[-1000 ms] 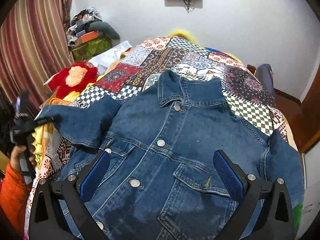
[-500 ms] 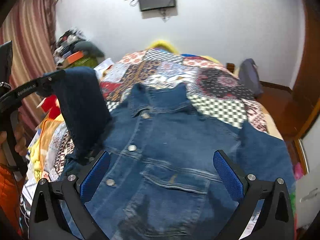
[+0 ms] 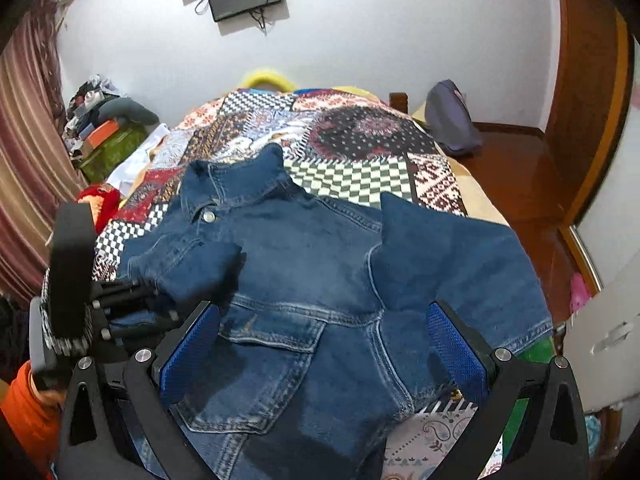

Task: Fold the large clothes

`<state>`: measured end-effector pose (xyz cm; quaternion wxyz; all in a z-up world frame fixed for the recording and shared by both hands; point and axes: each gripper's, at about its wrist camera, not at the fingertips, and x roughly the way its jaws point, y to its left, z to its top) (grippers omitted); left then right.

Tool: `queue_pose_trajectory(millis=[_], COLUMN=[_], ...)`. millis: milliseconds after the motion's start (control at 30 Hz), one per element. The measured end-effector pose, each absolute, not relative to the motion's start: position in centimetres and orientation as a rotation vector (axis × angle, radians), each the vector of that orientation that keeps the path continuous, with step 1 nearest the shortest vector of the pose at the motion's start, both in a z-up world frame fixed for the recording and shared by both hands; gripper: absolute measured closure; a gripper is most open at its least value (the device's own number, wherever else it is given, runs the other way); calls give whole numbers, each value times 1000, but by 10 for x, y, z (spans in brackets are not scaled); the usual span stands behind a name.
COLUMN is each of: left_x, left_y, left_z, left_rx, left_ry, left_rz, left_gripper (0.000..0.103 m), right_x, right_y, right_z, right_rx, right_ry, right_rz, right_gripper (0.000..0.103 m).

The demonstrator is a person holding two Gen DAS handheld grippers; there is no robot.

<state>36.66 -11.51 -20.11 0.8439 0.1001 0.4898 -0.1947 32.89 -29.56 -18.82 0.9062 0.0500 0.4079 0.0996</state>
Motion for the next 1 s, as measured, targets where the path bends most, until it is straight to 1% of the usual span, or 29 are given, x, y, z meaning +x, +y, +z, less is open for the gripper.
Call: queue_pose_trajectory(millis=[33, 67, 133, 267, 333, 367, 500, 633, 800, 1000], left_x=[362, 358, 347, 327, 318, 313, 307, 309, 315, 323], left_y=[-114, -113, -108, -93, -80, -68, -26, 28, 88, 138], left_z=[-201, -198, -189, -164, -150, -142, -127, -129, -155, -203], left_rx=[203, 202, 200, 175, 175, 170, 124, 82, 12, -75], left_ry=[1028, 1020, 995, 944, 897, 868, 825, 820, 885, 998], left_rz=[-415, -411, -405, -414, -388, -364, -282, -155, -26, 71], left_gripper=[60, 57, 41, 27, 15, 13, 10, 6, 6, 6], right_x=[329, 330, 332, 335, 337, 338, 343, 345, 352, 364], right_y=[-294, -293, -289, -275, -265, -260, -233, -197, -151, -100], right_z=[-190, -191, -192, -190, -187, -186, -182, -182, -194, -227], right_rx=[100, 98, 99, 104, 99, 96, 66, 14, -85, -184], right_ry=[846, 850, 852, 850, 850, 849, 855, 868, 915, 1028], right_rz=[206, 206, 210, 236, 257, 268, 326, 395, 466, 560], right_gripper=[0, 0, 0, 0, 0, 0, 0, 0, 0, 0])
